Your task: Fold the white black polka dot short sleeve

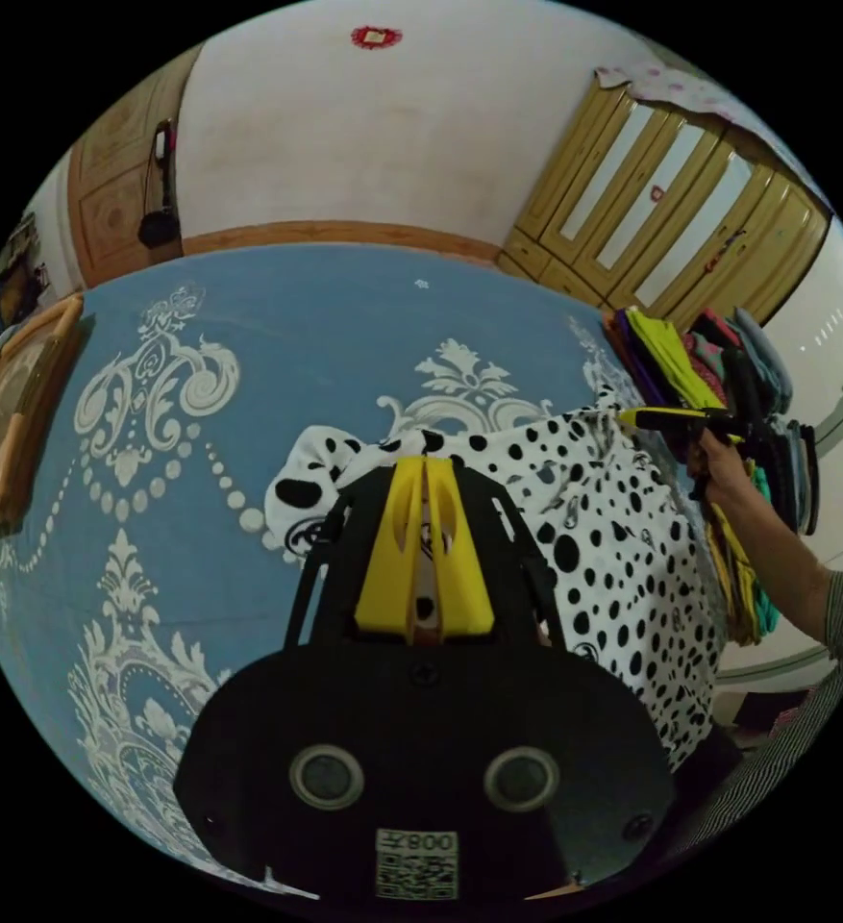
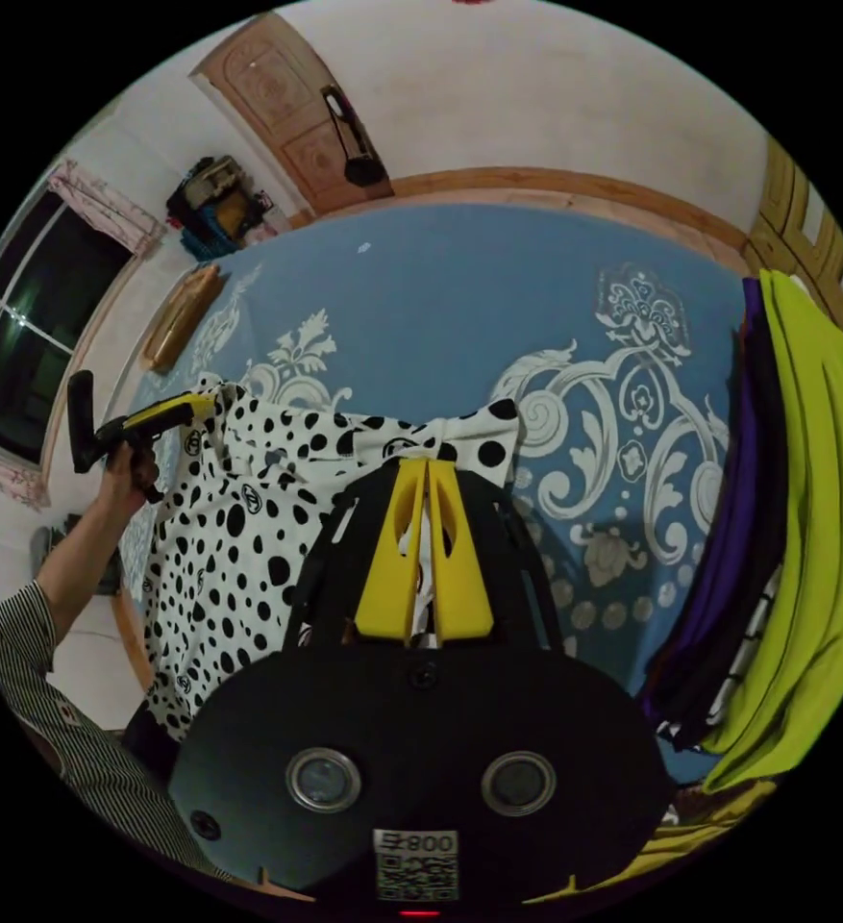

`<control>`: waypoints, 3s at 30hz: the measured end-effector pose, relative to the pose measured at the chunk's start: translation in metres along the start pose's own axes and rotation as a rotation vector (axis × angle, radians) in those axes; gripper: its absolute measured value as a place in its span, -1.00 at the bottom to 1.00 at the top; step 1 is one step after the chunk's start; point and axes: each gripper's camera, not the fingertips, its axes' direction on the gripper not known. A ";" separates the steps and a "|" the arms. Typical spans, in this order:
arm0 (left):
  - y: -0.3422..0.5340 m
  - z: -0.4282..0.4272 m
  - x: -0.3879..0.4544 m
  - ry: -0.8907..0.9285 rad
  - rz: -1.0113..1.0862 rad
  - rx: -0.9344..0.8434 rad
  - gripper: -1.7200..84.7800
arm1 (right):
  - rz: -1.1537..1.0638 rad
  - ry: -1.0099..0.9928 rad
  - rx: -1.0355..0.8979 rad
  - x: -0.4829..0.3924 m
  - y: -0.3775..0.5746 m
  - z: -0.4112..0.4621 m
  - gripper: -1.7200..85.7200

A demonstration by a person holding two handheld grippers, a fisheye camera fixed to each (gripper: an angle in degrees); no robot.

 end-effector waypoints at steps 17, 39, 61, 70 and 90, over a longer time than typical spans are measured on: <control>0.301 -0.203 -0.026 0.209 -0.265 -0.126 -0.94 | -0.053 -0.059 -0.108 0.015 0.294 -0.017 -0.96; 0.626 -0.385 -0.076 0.681 -0.787 -0.169 -0.64 | 0.625 -0.393 -0.064 0.142 0.752 -0.046 -0.77; 0.698 -0.574 -0.050 0.896 -0.660 0.057 -0.92 | 0.510 -0.718 0.094 0.167 0.885 -0.059 -0.94; 0.714 -0.665 -0.043 0.965 -0.562 0.205 -0.92 | 0.295 -0.715 0.145 0.145 0.895 -0.118 -0.95; 0.713 -0.687 -0.045 0.991 -0.642 0.178 -0.92 | 0.331 -0.661 0.028 0.125 0.895 -0.118 -0.95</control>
